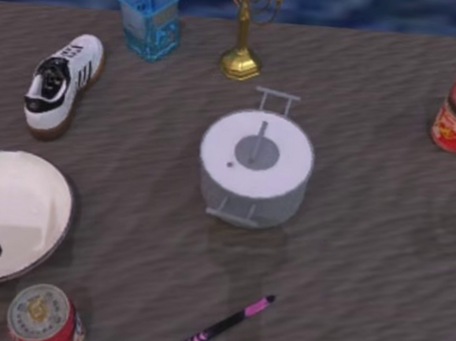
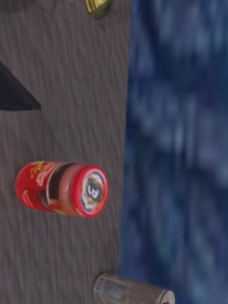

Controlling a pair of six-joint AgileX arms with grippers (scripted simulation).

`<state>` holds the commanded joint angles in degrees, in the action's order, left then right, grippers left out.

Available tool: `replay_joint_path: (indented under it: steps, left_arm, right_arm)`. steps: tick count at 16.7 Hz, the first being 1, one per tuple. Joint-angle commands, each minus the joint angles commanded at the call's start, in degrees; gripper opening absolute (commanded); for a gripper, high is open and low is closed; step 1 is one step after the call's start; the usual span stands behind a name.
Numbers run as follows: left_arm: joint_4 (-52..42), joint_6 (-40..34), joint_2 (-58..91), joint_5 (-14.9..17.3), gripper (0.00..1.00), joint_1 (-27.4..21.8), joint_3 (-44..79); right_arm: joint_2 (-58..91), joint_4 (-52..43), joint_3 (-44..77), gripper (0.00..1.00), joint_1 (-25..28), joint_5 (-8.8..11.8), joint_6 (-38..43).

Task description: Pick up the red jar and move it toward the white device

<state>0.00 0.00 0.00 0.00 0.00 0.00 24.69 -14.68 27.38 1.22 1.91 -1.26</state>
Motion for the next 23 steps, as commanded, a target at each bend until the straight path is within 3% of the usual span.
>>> replay_joint_path:
  steps: [16,23]
  left_arm:
    - [0.0,0.0,0.0,0.0,1.00,0.0,0.0]
    - [0.0,0.0,0.0,0.0,1.00,0.0,0.0]
  right_arm:
    - [92.5,-56.4,95.6,1.00,-1.0,0.2,-8.3]
    - [123.7,-73.7,128.7,1.00,-1.5,-0.3,-11.6]
